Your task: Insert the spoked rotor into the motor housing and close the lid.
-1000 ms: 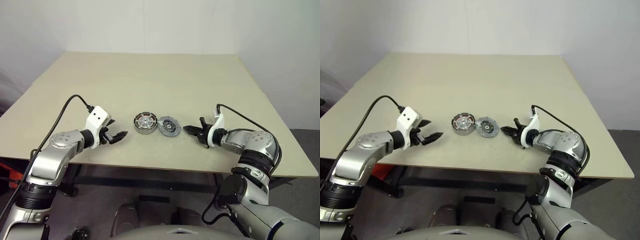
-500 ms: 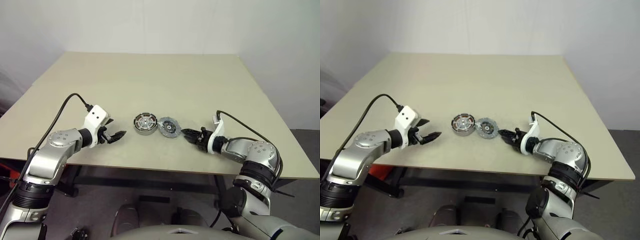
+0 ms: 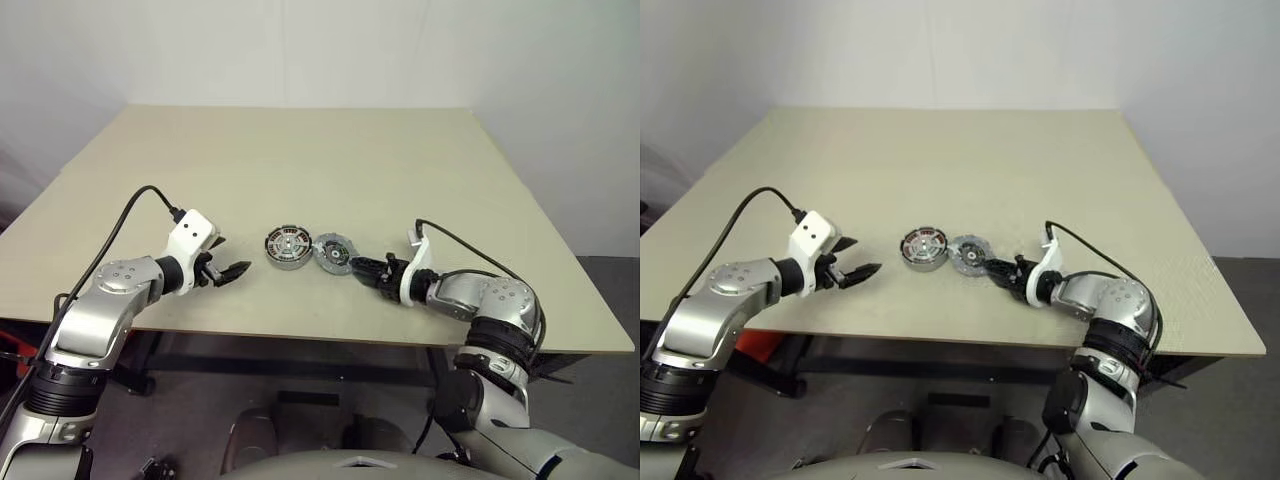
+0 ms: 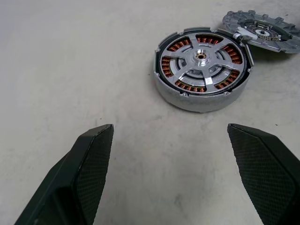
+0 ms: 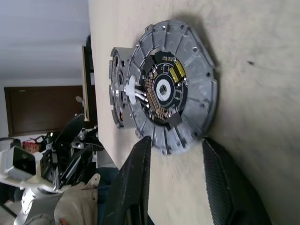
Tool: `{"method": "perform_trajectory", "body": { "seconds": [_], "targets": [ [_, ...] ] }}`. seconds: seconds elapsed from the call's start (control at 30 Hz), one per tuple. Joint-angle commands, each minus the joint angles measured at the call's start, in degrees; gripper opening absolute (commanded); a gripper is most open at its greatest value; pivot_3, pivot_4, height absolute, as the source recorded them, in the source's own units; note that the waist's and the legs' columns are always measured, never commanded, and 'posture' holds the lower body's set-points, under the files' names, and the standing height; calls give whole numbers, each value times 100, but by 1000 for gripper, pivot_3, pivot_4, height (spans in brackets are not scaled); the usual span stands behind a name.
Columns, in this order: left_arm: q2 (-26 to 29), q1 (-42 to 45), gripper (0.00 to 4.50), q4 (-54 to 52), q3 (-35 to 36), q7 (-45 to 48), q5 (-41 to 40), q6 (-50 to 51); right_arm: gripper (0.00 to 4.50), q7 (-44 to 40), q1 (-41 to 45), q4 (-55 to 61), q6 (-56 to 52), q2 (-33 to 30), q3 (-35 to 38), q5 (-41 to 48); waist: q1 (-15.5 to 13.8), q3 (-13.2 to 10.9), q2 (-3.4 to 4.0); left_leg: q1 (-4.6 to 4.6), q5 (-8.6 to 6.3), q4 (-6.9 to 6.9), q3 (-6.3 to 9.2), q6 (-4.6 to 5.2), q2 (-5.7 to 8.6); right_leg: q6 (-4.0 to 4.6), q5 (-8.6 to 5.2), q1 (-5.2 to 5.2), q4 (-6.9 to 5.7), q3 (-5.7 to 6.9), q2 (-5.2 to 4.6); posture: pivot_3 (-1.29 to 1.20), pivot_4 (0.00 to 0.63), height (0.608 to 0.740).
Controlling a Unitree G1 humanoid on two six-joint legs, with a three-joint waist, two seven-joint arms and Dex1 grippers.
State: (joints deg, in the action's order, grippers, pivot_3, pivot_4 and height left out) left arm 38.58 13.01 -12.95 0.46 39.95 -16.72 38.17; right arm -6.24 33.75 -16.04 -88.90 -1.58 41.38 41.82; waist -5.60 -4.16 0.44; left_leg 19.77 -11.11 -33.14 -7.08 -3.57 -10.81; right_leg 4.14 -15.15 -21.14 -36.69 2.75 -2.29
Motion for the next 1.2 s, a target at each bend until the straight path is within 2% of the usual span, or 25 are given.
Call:
{"method": "perform_trajectory", "body": {
  "seconds": [0.03, 0.27, 0.7, 1.2],
  "targets": [
    [102, 58, 4102, -183, 131, -6, 14, -52, 1929, -79, 240, -381, 499, 63, -249, -117, 9, 0, 0, -1, 0, 0, 0, -1, 0, 0, 0, 1, 0, 0, 0, 0, 0, 740],
    [124, 26, 4102, -203, 156, -31, 21, -60, 1929, 83, 532, -427, 1115, 245, -343, -62, 5, 0, 1, -2, 11, 3, 0, -18, -3, -3, -1, -4, -3, 1, 0, 0, 0, 740],
    [134, 60, 4102, -167, 137, -52, 52, -114, 1929, -260, 705, 1367, 846, 512, -1100, 808, -13, -1, 1, 24, 11, 9, 4, -16, -1, -20, 15, -37, 2, 12, 0, 0, 0, 740],
    [152, -1, 4102, -208, 192, -99, 64, -128, 1929, -327, 717, 807, 1419, 282, -1464, 707, -23, -1, 1, 25, 12, 9, 5, -18, 0, -21, 16, -35, 1, 12, -1, 0, 0, 740]
  ]
}}
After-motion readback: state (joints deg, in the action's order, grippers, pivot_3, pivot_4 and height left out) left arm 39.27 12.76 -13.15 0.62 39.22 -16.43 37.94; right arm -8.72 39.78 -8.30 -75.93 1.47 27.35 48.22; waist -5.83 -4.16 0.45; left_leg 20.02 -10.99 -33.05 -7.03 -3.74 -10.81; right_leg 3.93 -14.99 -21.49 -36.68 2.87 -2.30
